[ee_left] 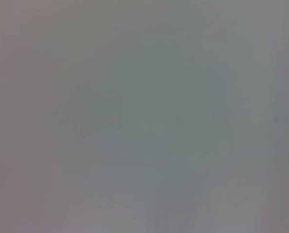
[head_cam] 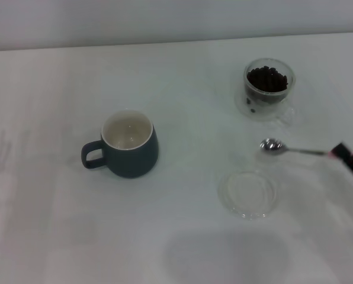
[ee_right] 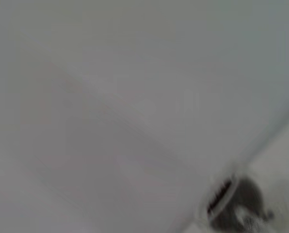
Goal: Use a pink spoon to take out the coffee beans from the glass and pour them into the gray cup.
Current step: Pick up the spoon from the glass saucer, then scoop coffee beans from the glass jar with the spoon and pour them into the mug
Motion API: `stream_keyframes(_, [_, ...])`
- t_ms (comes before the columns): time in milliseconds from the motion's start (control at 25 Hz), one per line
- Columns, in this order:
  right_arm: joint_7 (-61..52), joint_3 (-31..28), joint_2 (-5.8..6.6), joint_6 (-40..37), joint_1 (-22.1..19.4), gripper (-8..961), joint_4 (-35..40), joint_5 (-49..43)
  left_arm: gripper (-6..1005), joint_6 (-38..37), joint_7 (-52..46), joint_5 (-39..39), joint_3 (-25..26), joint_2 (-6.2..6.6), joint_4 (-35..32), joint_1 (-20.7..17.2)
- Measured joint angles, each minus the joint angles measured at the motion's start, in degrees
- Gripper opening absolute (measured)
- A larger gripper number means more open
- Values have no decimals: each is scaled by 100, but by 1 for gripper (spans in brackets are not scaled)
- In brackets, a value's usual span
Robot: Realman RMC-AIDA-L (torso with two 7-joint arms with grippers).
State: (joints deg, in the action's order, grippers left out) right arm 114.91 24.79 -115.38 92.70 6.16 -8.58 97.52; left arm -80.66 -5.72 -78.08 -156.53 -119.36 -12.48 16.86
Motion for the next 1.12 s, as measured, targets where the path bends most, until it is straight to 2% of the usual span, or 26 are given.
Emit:
stream_keyframes(200, [-628,-23,48,82,347,152,1494,52,851,51,0,-7,0,2,0,-21])
stream_keyframes(360, [-1142,45,73,-218,701,155,2713,-36,851,146,0,-22,16,8,4,-25])
stream_keyframes(680, [-1987,276,82,-980,1295,160,4646,-1006,851,160,1,-39,36,9,16,-25])
stream_keyframes(920, [-2458,1213,73,-1717,1406,164,5674,-1467,851,185,0,-41,36,9,18,-25])
stream_keyframes(1120, [-2551,1873,66,-2253,1412,168,5996,-1479,851,226,1,-41,35,10,18,-15])
